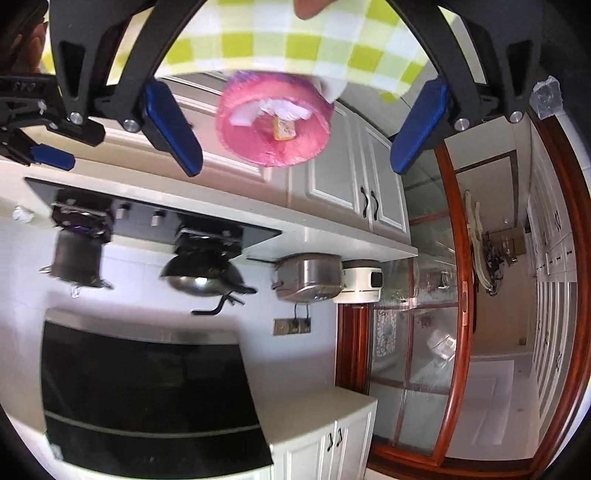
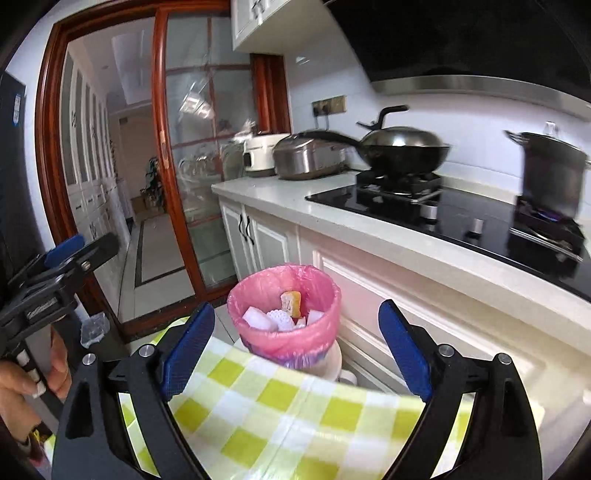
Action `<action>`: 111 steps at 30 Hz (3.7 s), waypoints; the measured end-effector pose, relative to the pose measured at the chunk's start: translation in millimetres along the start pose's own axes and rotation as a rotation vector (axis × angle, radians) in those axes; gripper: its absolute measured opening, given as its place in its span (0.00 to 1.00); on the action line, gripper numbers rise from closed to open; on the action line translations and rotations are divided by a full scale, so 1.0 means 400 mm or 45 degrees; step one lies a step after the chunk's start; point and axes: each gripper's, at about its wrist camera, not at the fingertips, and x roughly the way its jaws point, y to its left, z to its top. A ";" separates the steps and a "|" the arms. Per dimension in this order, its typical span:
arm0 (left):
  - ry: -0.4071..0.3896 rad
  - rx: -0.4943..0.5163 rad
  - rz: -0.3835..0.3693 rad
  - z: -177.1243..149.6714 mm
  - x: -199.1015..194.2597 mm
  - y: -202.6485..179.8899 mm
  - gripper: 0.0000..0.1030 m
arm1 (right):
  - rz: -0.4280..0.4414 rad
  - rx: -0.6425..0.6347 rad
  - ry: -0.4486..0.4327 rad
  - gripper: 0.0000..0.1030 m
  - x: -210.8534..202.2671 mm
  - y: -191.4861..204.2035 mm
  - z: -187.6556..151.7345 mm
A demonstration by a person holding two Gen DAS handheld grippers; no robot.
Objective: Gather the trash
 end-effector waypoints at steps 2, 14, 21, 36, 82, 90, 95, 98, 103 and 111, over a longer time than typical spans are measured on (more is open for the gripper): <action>-0.017 0.005 0.016 -0.014 -0.069 -0.011 0.96 | 0.006 0.028 -0.003 0.83 -0.065 0.006 -0.020; 0.089 0.061 0.018 -0.124 -0.293 -0.054 0.96 | -0.047 0.006 0.028 0.83 -0.316 0.070 -0.152; 0.115 0.048 0.019 -0.164 -0.380 -0.072 0.96 | -0.067 0.031 0.060 0.83 -0.392 0.060 -0.192; 0.118 0.010 0.041 -0.161 -0.435 -0.049 0.96 | -0.064 -0.045 0.067 0.83 -0.424 0.117 -0.211; 0.183 0.021 -0.019 -0.178 -0.424 -0.056 0.96 | -0.064 -0.043 0.080 0.83 -0.412 0.105 -0.222; 0.185 0.029 -0.033 -0.176 -0.430 -0.054 0.96 | -0.067 -0.037 0.072 0.83 -0.415 0.096 -0.222; 0.190 0.042 -0.037 -0.178 -0.433 -0.058 0.96 | -0.070 -0.034 0.072 0.83 -0.416 0.094 -0.222; 0.194 0.047 -0.034 -0.180 -0.433 -0.060 0.96 | -0.068 -0.033 0.072 0.83 -0.415 0.093 -0.222; 0.199 0.044 -0.024 -0.186 -0.431 -0.062 0.96 | -0.069 -0.034 0.073 0.83 -0.416 0.093 -0.222; 0.196 0.042 -0.024 -0.190 -0.429 -0.066 0.96 | -0.073 -0.027 0.062 0.83 -0.426 0.091 -0.224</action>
